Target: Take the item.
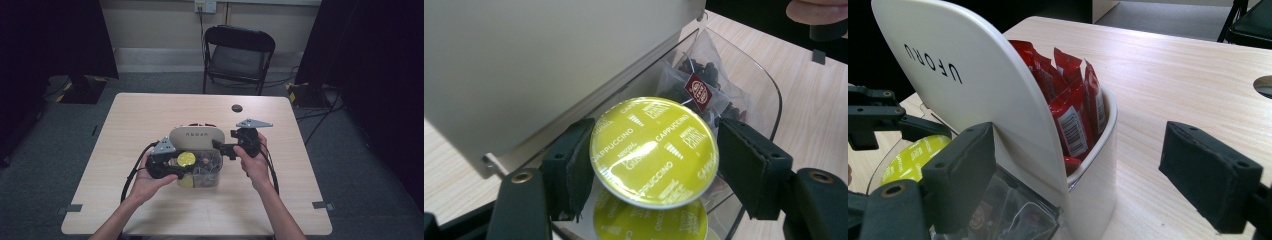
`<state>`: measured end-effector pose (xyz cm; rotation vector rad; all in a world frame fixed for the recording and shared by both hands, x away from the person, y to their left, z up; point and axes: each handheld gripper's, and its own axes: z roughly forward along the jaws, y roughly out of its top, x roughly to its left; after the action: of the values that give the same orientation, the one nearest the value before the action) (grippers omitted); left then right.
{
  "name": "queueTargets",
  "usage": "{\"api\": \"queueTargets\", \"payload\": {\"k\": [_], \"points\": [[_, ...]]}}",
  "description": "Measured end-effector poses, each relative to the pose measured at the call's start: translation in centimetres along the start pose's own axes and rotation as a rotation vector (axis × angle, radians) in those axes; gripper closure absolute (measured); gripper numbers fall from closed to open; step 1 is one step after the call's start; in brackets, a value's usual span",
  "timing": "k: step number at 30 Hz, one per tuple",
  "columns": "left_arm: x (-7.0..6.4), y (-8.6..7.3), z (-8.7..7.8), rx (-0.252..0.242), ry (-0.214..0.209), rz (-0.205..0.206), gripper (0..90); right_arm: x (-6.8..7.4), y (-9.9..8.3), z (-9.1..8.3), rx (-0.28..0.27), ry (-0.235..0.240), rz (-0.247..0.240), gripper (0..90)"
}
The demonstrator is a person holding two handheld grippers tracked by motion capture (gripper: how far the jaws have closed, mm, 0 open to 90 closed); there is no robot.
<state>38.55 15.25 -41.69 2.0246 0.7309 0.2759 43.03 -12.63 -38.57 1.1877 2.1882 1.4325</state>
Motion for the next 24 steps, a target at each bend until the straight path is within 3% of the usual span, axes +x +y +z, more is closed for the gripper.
{"api": "queueTargets", "payload": {"k": [3,10,24], "points": [[-0.02,0.01,0.22,-0.014,-0.017,-0.007,33.5,-0.01,0.00,-0.01,0.000,0.001,0.001,14.2],[0.00,0.08,0.27,-0.004,-0.012,-0.011,37.3,-0.02,-0.03,0.16,0.000,0.007,0.001,14.0],[0.22,0.08,0.14,-0.028,-0.067,-0.042,37.7,-0.09,-0.01,0.16,0.001,0.010,-0.002,14.0]]}}
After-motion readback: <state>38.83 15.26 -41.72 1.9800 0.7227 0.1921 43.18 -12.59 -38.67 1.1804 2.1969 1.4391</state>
